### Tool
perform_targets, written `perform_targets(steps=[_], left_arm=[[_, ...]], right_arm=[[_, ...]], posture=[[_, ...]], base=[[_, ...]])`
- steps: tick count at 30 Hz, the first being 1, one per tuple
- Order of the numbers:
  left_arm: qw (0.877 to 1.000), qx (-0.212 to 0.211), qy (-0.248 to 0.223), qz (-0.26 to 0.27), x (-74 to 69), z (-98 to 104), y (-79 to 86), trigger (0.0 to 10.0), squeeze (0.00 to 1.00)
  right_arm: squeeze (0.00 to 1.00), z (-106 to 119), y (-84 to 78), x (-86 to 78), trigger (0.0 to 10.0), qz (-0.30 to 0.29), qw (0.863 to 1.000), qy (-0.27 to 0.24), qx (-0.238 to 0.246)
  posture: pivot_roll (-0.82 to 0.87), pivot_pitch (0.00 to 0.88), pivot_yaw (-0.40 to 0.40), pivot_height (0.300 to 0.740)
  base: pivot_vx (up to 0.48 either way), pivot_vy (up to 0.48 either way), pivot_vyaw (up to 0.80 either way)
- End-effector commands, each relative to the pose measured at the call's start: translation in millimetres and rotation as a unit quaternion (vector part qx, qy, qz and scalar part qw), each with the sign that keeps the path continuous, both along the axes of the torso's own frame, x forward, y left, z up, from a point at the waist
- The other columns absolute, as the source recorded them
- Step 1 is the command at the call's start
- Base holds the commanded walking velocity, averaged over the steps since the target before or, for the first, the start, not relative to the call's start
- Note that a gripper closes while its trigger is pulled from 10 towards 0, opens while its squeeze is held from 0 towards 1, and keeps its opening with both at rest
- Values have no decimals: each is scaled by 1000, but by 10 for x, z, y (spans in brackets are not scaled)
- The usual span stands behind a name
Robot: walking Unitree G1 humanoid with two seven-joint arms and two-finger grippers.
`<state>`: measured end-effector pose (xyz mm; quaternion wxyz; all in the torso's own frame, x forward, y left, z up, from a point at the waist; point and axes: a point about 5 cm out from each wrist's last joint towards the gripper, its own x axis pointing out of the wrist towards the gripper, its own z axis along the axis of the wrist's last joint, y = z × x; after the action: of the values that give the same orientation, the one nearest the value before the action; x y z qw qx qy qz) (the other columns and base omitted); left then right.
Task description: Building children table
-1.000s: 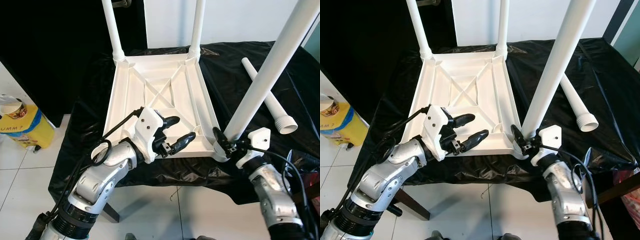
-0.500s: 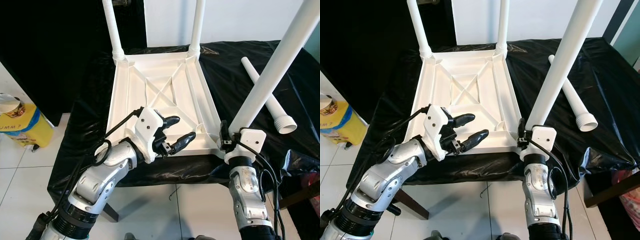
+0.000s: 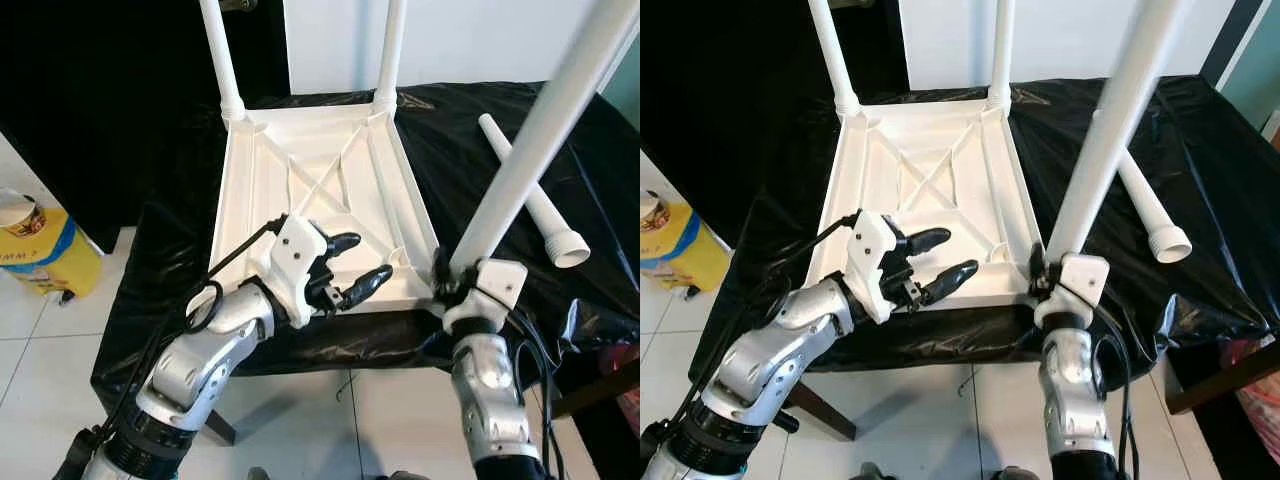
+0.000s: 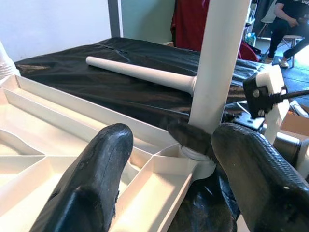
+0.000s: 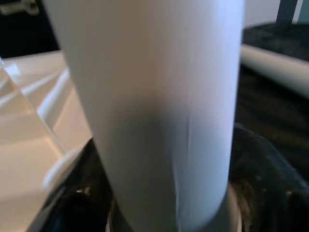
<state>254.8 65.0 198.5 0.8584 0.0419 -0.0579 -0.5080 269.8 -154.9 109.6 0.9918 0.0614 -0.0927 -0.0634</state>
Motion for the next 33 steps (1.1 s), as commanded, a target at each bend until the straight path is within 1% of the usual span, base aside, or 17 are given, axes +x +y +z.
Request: perform_targets(steps=[1, 6, 10, 11, 14, 15, 16, 18, 21, 23, 25, 28, 29, 30, 31, 32, 33], left_arm=[[999, 5, -1, -38, -61, -3, -33, 10000, 0], [999, 6, -3, -51, -68, 2, -79, 10000, 0], [999, 7, -3, -53, -68, 1, -85, 10000, 0], [999, 7, -3, -54, -64, 3, -89, 10000, 0], [998, 11, -4, -60, -57, 1, -112, 10000, 0], [998, 11, -4, -60, -57, 1, -112, 10000, 0], [998, 13, -5, -63, -56, 0, -124, 10000, 0], [998, 13, -5, -63, -56, 0, -124, 10000, 0], [998, 14, -6, -65, -50, 2, -142, 10000, 0], [998, 14, -6, -65, -50, 2, -142, 10000, 0], [998, 14, -7, -65, -47, 5, -145, 10000, 0], [998, 13, -7, -65, -46, 7, -145, 10000, 0], [998, 13, -8, -64, -44, 12, -145, 10000, 0], [998, 13, -8, -64, -44, 12, -145, 10000, 0], [998, 12, -8, -63, -42, 15, -144, 10000, 0], [998, 12, -9, -62, -44, 17, -142, 10000, 0], [998, 12, -9, -62, -44, 17, -142, 10000, 0]], right_arm=[[1000, -11, 11, -5, 10000, 13, 1000, 0, -1], [1000, 5, -104, 42, 10000, 81, 996, 3, -35], [1000, 3, -128, 54, 10000, 97, 995, 6, -37], [0, 21, -184, 80, 10000, 114, 992, 7, -52], [0, 105, -311, 155, 10000, 172, 980, 3, -101], [0, 105, -311, 155, 10000, 172, 980, 3, -101], [0, 125, -335, 185, 10000, 195, 974, 6, -117], [0, 125, -335, 185, 10000, 195, 974, 6, -117], [0, 169, -371, 287, 10000, 258, 954, 20, -154], [0, 169, -371, 287, 10000, 258, 954, 20, -154], [0, 183, -383, 328, 10000, 281, 945, 26, -167], [0, 192, -394, 349, 10000, 292, 940, 29, -173], [0, 205, -418, 377, 8392, 311, 933, 34, -179], [0, 205, -418, 377, 8392, 311, 933, 34, -179], [0, 205, -433, 385, 4588, 317, 930, 37, -182], [0, 201, -449, 386, 0, 320, 928, 39, -184], [0, 201, -449, 386, 0, 320, 928, 39, -184]], posture=[[-16, 68, 18, 740], [-24, 66, 15, 740], [-25, 67, 16, 740], [-30, 69, 19, 740], [-35, 71, 19, 740], [-35, 71, 19, 740], [-36, 71, 18, 740], [-36, 71, 18, 740], [-35, 70, 19, 740], [-35, 70, 19, 740], [-33, 69, 19, 740], [-32, 68, 18, 740], [-30, 68, 18, 740], [-30, 68, 18, 740], [-29, 69, 16, 740], [-28, 70, 17, 740], [-28, 70, 17, 740]], base=[[0, 0, 0], [0, 0, 0], [0, 0, 0], [0, 0, 0], [0, 0, 0], [0, 0, 0], [0, 0, 0], [0, 0, 0], [0, 0, 0], [0, 0, 0], [0, 0, 0], [0, 0, 0], [0, 0, 0], [0, 0, 0], [0, 0, 0], [0, 0, 0], [0, 0, 0]])
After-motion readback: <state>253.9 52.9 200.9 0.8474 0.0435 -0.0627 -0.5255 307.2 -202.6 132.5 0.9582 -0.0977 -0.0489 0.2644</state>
